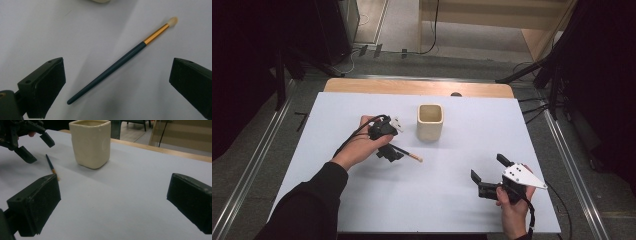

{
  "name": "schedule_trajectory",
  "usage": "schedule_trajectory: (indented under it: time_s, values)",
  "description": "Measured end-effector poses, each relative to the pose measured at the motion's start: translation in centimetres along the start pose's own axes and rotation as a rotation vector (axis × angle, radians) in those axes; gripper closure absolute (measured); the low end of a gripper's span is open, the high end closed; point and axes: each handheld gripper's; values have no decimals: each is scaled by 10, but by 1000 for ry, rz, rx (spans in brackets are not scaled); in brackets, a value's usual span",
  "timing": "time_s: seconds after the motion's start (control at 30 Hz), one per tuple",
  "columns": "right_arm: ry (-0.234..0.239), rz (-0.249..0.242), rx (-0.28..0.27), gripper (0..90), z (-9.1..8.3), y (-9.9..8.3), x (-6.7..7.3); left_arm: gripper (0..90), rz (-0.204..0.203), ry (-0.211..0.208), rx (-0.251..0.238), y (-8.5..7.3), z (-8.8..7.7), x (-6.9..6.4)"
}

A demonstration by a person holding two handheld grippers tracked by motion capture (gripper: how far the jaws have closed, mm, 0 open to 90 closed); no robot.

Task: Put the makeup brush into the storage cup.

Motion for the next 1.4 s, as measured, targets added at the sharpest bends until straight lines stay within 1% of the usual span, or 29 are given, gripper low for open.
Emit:
schedule_trajectory:
  time_s: [0.03, 0.1, 0.17, 0.23, 0.27, 0.33, 0.37, 0.4, 0.47, 0.57, 0.63, 0.67, 0.73, 0.8, 0.83, 0.87, 0.9, 0.93, 0.97, 1.0, 1.03, 1.07, 1.13, 1.17, 1.23, 1.37, 1.4]
  values:
    - [1, 0, 1, 0, 0, 0, 0, 6, 11, -13, 24, 2, 2, 1]
    - [0, 4, 2, 0, 0, 0, -1, 6, 19, -43, 52, 3, 6, 1]
    - [1, 6, 2, 0, 0, -1, -1, 6, 42, -35, 91, 6, 11, 0]
    - [3, 6, 4, 0, 1, -1, -1, 43, 48, -21, 108, 7, 14, -1]
    - [3, 6, 6, 0, 1, -1, -1, 52, 53, -21, 119, 8, 16, -2]
    - [3, 3, 7, 0, 1, 0, -1, 52, 57, -23, 136, 9, 18, -4]
    - [3, 5, 8, 0, 1, -1, -1, 54, 62, -15, 143, 10, 19, -4]
    - [3, 7, 8, 0, 1, -1, -2, 65, 59, -8, 147, 10, 20, -5]
    - [3, 5, 6, 0, 0, -1, -3, 116, 34, -2, 140, 10, 22, -5]
    - [0, 10, 8, 0, 0, -1, -3, 133, 22, 1, 136, 10, 21, -4]
    - [0, 9, 9, 0, 0, -1, -3, 151, 17, -6, 129, 9, 22, -5]
    - [1, 9, 10, 0, 1, -1, -3, 173, 16, -18, 134, 10, 21, -5]
    - [1, 9, 11, 0, 1, -1, -3, 219, 9, -23, 127, 9, 20, -5]
    - [2, 11, 12, 0, 2, -1, -3, 289, 12, -24, 128, 10, 18, -5]
    - [1, 10, 13, 0, 2, -1, -3, 353, 14, -25, 130, 11, 17, -5]
    - [0, 12, 12, 0, 2, -1, -3, 517, 28, -24, 135, 12, 15, -5]
    - [0, 12, 12, 0, 2, -1, -3, 517, 28, -26, 135, 12, 15, -7]
    - [0, 13, 14, 0, 2, -1, -3, 572, 42, -35, 138, 13, 14, -8]
    - [1, 12, 15, 0, 3, -2, -3, 649, 56, -37, 146, 14, 13, -10]
    - [1, 14, 17, 0, 3, -2, -2, 695, 64, -39, 150, 15, 13, -12]
    - [-1, 13, 18, 0, 3, -2, -2, 742, 68, -42, 155, 15, 13, -14]
    - [-1, 12, 18, 0, 4, -2, -2, 775, 62, -47, 158, 16, 13, -15]
    - [0, 14, 21, 0, 4, -2, -2, 824, 55, -59, 168, 16, 13, -15]
    - [-1, 15, 24, 0, 4, -2, -1, 841, 58, -57, 167, 17, 13, -16]
    - [-1, 9, 27, 0, 4, -2, -1, 844, 40, -69, 168, 16, 13, -14]
    - [-1, 10, 31, 0, 4, -3, -1, 845, 12, -71, 137, 12, 12, -13]
    - [0, 9, 31, 0, 4, -3, -1, 846, -2, -71, 128, 10, 11, -13]
Point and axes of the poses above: each handheld gripper's, and its own axes: z roughly forward along the jaws, y roughly out of its top, x roughly to its left, and after that the axes turned 7 degrees about y, right-handed
